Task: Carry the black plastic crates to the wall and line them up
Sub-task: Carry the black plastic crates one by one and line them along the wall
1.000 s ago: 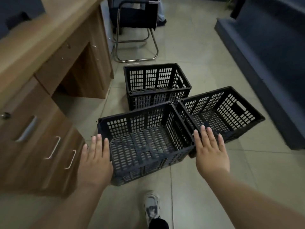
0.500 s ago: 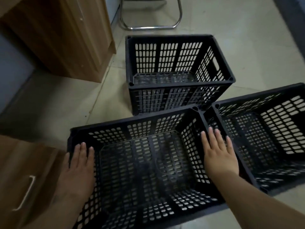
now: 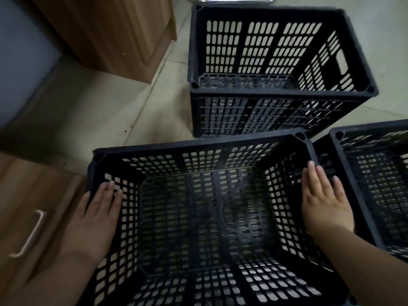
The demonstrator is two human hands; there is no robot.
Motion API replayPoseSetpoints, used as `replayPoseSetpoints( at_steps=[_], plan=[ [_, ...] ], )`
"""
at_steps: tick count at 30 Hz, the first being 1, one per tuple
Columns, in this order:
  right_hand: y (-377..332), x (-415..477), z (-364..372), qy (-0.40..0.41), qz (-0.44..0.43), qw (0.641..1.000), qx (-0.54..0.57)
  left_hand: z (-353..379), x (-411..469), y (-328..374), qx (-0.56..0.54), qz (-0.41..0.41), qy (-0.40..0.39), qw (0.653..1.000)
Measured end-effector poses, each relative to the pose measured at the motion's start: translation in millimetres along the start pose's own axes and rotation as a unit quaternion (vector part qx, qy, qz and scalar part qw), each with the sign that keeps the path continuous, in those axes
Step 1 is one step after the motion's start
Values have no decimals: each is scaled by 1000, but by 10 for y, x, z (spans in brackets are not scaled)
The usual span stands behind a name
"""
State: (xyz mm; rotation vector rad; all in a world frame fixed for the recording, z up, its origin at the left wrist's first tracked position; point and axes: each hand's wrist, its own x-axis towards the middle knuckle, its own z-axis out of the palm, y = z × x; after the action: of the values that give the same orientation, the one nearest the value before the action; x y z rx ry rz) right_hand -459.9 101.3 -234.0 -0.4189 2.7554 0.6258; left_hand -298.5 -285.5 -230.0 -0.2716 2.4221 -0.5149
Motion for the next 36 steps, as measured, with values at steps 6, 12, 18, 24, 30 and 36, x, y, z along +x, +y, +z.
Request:
replayPoseSetpoints(
  at_steps=[6, 12, 18, 24, 30, 36],
  plan=[
    [5, -220, -416, -47, -37, 998, -32, 56, -442, -112, 15, -16, 15, 1000],
    [-55, -759, -877, -35, -85, 995, -40, 139, -1382, -330, -36, -47, 5, 998],
    [-293, -1616, -1238, 37, -153, 987, -40, 590, -2750, -526, -107, -103, 83, 985],
    [-929, -2202, -1343, 158, -270, 950, -3, 1303, -4112, -916, -142, -181, 92, 969],
    [-2014, -2909, -1543, 211, -396, 892, 49, 2109, -5255, -1220, -155, -223, 55, 961],
    [-3203, -3678, -1773, 196, -464, 864, -21, 2873, -6060, -1798, -166, -269, -111, 942]
  ],
)
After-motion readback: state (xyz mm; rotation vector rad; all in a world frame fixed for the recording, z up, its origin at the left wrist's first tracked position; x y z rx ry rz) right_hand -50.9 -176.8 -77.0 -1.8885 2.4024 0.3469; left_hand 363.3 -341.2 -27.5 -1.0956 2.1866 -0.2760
